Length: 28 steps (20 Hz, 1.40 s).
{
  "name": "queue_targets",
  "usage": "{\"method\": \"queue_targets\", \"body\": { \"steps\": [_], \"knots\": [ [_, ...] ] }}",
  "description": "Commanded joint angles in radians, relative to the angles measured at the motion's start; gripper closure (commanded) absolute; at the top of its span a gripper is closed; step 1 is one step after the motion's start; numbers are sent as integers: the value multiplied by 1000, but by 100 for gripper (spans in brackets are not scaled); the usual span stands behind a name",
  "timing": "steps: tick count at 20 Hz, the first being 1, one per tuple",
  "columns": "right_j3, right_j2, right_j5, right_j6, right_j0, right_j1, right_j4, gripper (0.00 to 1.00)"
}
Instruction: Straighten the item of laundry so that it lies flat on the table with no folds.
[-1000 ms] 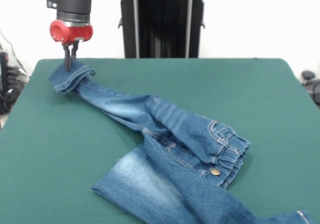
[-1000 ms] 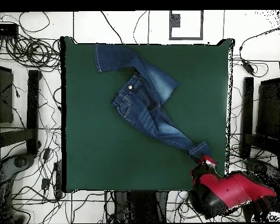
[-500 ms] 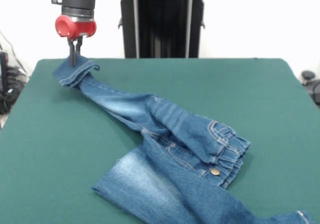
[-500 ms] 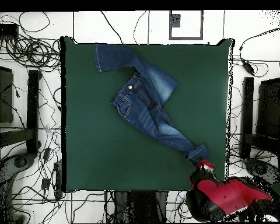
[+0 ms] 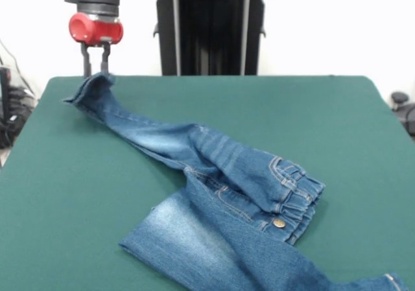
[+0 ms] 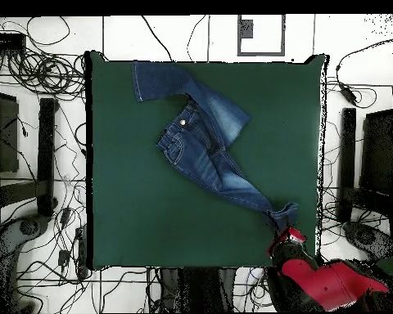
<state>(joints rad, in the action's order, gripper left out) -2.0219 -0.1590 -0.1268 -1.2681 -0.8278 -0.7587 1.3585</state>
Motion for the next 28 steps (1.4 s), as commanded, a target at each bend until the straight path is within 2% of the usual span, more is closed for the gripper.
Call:
{"method": "queue_targets", "body": {
  "steps": [1,8,13,19,24,26,28],
  "knots": [
    [-58,-116,48,-142,-29,48,34,0],
    [-36,-47,42,-114,37,33,-4,0],
    [-88,-89,110,-93,22,-32,-19,0],
    [-187,-223,228,3,-59,-144,-119,0],
    [-304,-443,362,172,-220,-303,-368,0],
    [-314,-494,371,168,-234,-318,-411,0],
    [-296,-494,368,129,-206,-292,-403,0]
  ]
}}
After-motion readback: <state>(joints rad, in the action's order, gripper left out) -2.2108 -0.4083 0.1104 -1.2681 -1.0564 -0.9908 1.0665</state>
